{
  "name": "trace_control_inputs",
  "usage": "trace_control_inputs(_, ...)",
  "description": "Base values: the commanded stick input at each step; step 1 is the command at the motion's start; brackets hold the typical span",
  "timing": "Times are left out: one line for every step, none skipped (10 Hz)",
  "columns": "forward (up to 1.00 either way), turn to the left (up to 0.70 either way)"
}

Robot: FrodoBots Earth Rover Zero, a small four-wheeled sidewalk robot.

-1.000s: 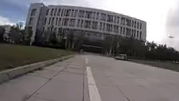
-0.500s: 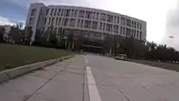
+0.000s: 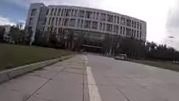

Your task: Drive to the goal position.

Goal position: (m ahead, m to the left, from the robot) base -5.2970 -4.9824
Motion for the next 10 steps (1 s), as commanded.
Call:
trace_control_inputs(0.05,0.00)
trace_control_inputs(0.05,0.00)
trace_control_inputs(0.05,0.00)
trace_control_inputs(0.05,0.00)
trace_control_inputs(0.05,0.00)
trace_control_inputs(0.05,0.00)
trace_control_inputs(0.05,0.00)
trace_control_inputs(0.05,0.00)
trace_control_inputs(0.05,0.00)
trace_control_inputs(0.05,0.00)
